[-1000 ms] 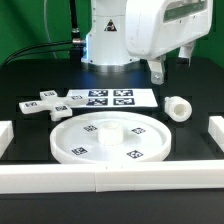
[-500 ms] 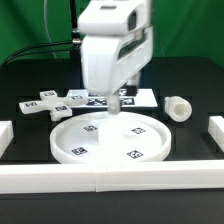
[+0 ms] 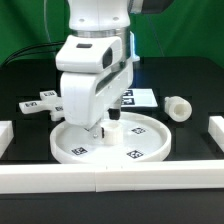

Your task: Assemble round table

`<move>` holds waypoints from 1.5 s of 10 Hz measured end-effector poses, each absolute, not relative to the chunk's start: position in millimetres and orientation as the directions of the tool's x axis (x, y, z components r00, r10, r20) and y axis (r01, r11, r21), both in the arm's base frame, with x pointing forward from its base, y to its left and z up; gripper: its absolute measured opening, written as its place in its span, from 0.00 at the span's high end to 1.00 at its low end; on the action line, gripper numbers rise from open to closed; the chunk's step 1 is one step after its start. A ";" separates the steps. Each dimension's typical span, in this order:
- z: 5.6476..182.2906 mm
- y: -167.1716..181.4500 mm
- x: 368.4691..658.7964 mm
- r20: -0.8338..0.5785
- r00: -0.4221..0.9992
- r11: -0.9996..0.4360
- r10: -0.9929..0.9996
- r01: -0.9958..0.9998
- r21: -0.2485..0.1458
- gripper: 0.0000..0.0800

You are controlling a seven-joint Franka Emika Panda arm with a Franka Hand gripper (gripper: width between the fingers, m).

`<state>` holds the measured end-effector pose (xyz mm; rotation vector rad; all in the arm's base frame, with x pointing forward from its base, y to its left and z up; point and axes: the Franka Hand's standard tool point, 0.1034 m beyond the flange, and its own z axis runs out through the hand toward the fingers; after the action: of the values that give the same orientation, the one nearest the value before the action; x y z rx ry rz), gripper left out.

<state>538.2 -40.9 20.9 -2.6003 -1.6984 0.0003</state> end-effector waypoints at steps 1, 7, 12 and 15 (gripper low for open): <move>18.7 -40.2 541.7 0.021 0.400 -0.400 0.916 0.916 -0.030 0.19; 13.2 -35.9 544.5 0.024 0.396 -0.395 0.918 0.918 -0.036 0.50; 12.9 -36.1 544.5 0.024 0.396 -0.395 0.918 0.918 -0.036 0.49; 13.0 -23.5 552.8 0.026 0.363 -0.362 0.932 0.932 -0.030 0.49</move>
Offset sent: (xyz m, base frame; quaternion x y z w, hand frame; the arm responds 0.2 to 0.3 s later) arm 0.0056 0.0067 -0.0059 -0.0010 0.0130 0.0083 0.9999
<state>552.8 -23.5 13.0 -2.5599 -1.7515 -0.0075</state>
